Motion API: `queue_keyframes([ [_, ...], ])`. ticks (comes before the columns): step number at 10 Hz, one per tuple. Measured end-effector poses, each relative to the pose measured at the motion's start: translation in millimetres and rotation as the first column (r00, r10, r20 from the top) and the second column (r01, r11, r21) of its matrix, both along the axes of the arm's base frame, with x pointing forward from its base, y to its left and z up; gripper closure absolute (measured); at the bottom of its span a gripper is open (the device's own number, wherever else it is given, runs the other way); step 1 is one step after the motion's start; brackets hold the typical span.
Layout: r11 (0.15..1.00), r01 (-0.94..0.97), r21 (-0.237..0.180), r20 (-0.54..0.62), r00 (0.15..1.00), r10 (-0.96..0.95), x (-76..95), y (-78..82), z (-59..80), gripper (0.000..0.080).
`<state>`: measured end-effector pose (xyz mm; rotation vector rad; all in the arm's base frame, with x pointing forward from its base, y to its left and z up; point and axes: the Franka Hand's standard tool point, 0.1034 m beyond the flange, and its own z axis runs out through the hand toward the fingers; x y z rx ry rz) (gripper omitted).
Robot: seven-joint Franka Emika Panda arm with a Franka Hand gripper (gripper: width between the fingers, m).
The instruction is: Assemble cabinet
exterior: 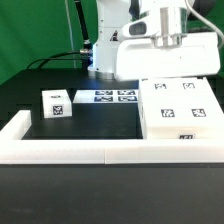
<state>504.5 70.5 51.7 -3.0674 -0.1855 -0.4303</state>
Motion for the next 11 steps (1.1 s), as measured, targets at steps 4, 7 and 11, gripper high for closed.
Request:
queue_keyframes([
  [4,1.000,-0.003,0.011,-0.028,1.000,0.003,12.5,-3.6,46.5,0.0798],
  [7,1.000,-0.003,0.011,-0.027,1.000,0.004,12.2,-3.5,45.4,0.0798],
  [11,1.000,-0.010,0.021,-0.070,0.997,0.011,24.8,1.2,57.2,0.0798],
])
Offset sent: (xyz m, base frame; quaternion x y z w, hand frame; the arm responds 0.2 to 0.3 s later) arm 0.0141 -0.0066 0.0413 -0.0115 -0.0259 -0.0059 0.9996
